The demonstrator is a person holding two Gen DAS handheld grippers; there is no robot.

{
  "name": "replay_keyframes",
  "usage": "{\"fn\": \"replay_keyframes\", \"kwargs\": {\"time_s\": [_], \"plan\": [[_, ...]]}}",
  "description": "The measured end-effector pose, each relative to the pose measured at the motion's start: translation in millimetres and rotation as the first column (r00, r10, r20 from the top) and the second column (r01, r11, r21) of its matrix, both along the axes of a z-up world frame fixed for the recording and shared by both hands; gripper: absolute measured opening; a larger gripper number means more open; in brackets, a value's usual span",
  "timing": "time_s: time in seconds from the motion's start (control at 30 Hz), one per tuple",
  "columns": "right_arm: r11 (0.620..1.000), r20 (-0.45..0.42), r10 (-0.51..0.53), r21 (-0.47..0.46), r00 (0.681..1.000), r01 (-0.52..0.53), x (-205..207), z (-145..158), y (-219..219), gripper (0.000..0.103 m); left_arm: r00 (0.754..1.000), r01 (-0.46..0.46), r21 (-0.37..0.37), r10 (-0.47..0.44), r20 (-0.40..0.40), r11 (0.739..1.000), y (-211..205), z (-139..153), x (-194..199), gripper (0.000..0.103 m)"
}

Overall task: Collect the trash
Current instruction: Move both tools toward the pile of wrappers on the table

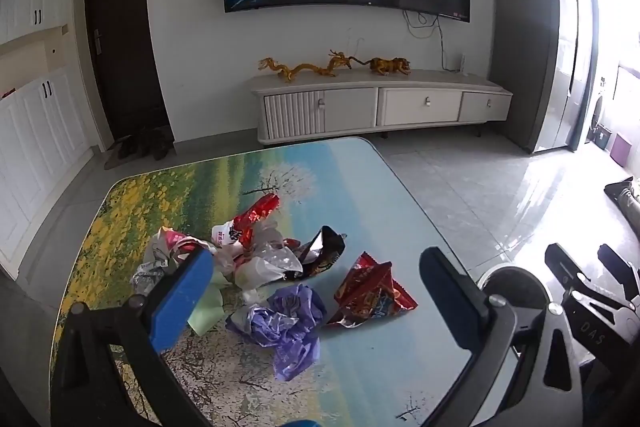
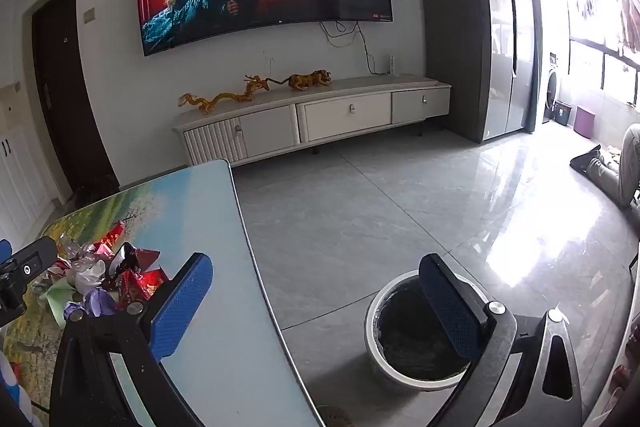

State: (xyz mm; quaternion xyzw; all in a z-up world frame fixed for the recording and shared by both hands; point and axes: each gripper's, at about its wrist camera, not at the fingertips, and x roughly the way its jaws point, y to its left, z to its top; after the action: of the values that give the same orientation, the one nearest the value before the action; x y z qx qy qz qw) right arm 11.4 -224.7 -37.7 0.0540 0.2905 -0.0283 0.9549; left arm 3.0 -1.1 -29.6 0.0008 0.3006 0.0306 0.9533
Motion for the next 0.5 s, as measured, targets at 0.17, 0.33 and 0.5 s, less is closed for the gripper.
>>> {"fn": "replay_keyframes", "kwargs": {"time_s": [0.17, 0.33, 0.5], "plan": [[1.000, -0.005, -0.001, -0.009, 1.000, 0.001, 3.2, -4.1, 0.3, 0.103, 1.000, -0.004, 0.011, 0.005, -0.010, 1.000, -2.3, -3.9, 8.1, 0.103], [1.000, -0.006, -0.004, -0.021, 1.000, 0.004, 7.3, -7.1, 0.0, 0.103, 1.000, -0.003, 0.017, 0.003, -0.017, 1.000, -4.3, -7.0, 13.8, 0.103], [0.999, -0.009, -0.002, -0.037, 1.000, 0.002, 11.8, -11.3, 1.1, 0.103, 0.999, 0.003, 0.022, -0.002, -0.033, 1.000, -7.8, -12.8, 22.3, 0.103]]}}
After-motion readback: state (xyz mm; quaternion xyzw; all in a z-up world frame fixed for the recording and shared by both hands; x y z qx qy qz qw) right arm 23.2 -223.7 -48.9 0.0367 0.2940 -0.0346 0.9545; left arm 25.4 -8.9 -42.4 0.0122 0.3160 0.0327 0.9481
